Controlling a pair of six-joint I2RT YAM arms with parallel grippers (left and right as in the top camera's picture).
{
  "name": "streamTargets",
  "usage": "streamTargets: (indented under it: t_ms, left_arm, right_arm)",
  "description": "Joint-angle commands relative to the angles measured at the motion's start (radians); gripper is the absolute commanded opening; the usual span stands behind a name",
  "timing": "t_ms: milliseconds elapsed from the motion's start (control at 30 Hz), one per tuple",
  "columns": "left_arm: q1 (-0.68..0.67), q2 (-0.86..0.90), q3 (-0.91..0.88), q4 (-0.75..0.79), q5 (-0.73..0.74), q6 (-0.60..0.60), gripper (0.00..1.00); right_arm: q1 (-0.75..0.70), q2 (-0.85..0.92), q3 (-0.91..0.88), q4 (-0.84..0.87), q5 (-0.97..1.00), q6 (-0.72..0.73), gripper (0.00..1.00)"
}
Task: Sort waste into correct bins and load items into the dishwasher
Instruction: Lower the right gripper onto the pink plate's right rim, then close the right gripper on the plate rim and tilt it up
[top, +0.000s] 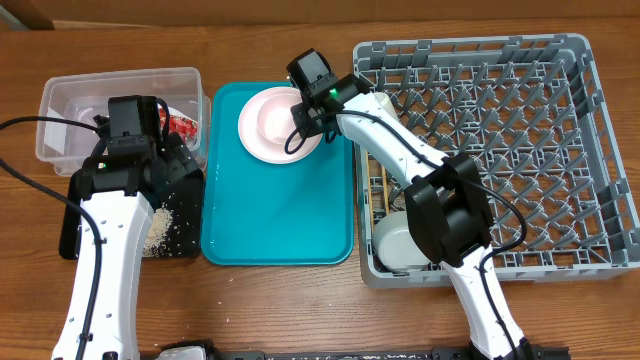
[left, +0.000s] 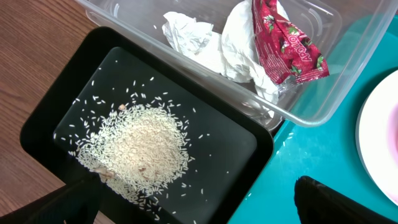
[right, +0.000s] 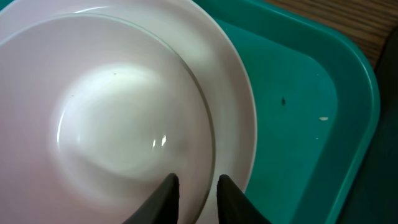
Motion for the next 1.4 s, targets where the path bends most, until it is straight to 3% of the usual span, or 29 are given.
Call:
streamTargets:
  t_ms: [0, 233, 900, 1033, 1367]
  left_arm:
    - [0.003, -0.01, 0.011, 0.001, 0.007, 0.011, 1.0]
    - [0.003, -0.01, 0.011, 0.001, 0.007, 0.011, 1.0]
    - [0.003, -0.01, 0.011, 0.001, 0.007, 0.011, 1.0]
    - [0.003, -0.01, 0.011, 0.001, 0.007, 0.011, 1.0]
    - [0.003, -0.01, 0.011, 0.001, 0.007, 0.011, 1.0]
  right_arm:
    - [0.008, 0.014, -0.003, 0.007, -0.024, 0.004, 0.18]
    - [0.008, 0.014, -0.003, 0.005, -0.027, 0.004, 0.09]
    - [0.009, 0.014, -0.003, -0.006, -0.027, 0.084, 0.1]
    - [0.009, 0.014, -0.003, -0.009, -0.027, 0.084, 0.04]
    - [0.009, 0.007, 0.012, 0.009, -0.076, 0.084, 0.04]
